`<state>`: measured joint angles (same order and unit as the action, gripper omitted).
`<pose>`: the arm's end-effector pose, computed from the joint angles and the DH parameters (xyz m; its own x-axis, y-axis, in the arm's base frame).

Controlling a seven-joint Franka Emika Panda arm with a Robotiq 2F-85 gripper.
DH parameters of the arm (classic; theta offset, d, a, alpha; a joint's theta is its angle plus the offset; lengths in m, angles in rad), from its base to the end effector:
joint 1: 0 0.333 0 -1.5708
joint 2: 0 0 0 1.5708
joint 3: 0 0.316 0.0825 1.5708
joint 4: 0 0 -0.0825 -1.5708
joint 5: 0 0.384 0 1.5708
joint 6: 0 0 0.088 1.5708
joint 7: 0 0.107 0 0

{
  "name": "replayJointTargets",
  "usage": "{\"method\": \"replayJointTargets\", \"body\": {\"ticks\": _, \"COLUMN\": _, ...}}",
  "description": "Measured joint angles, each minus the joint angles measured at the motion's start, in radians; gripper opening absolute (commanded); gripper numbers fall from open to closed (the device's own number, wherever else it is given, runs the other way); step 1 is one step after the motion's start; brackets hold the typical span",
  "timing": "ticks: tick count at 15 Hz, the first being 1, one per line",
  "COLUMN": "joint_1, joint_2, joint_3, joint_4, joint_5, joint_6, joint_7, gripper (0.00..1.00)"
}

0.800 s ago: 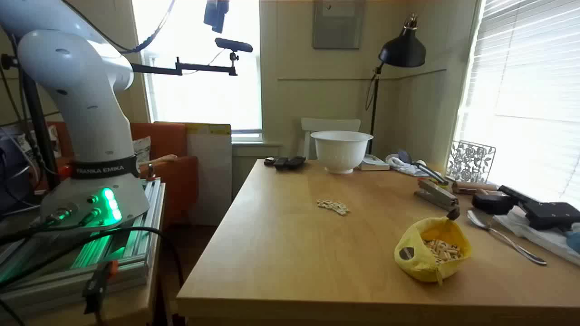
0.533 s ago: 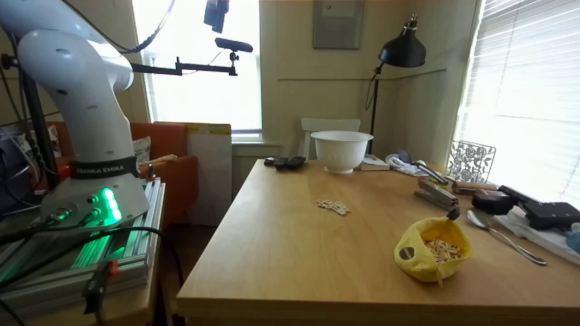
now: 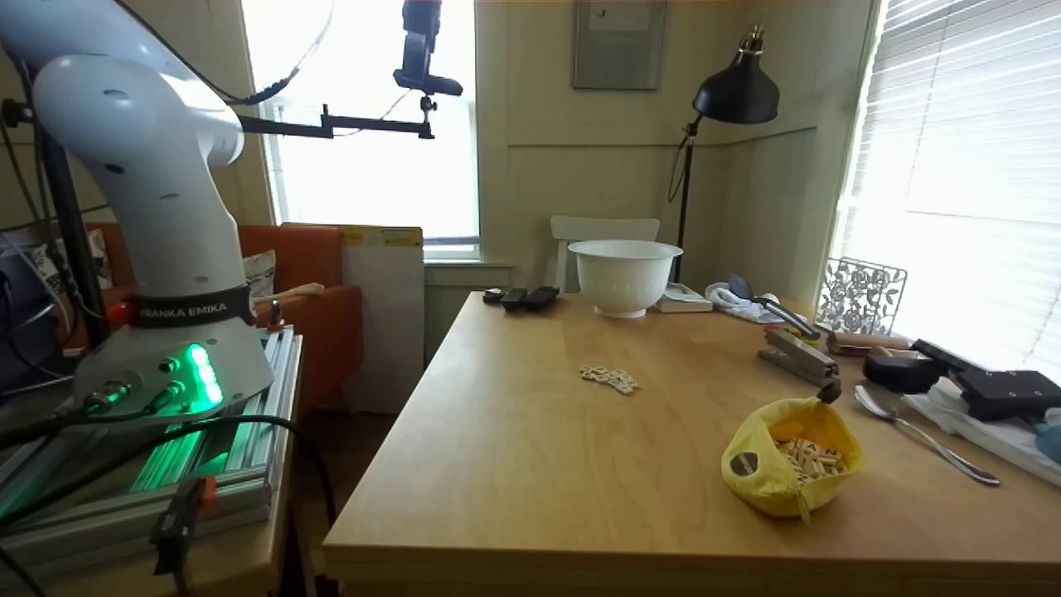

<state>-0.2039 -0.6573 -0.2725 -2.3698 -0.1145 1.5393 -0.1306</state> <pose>0.2880 -0.1791 0.5303 0.9505 -0.2537 -0.1795 -0.2705 -0.9597 -0.0761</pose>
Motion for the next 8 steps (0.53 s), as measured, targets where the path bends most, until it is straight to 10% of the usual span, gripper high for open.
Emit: {"method": "replayJointTargets", "body": {"ticks": 8, "joint_1": 0.060, "joint_2": 0.105, "joint_3": 0.011, "joint_4": -0.192, "joint_5": 0.005, "joint_6": 0.453, "joint_7": -0.090, "gripper": 1.00}}
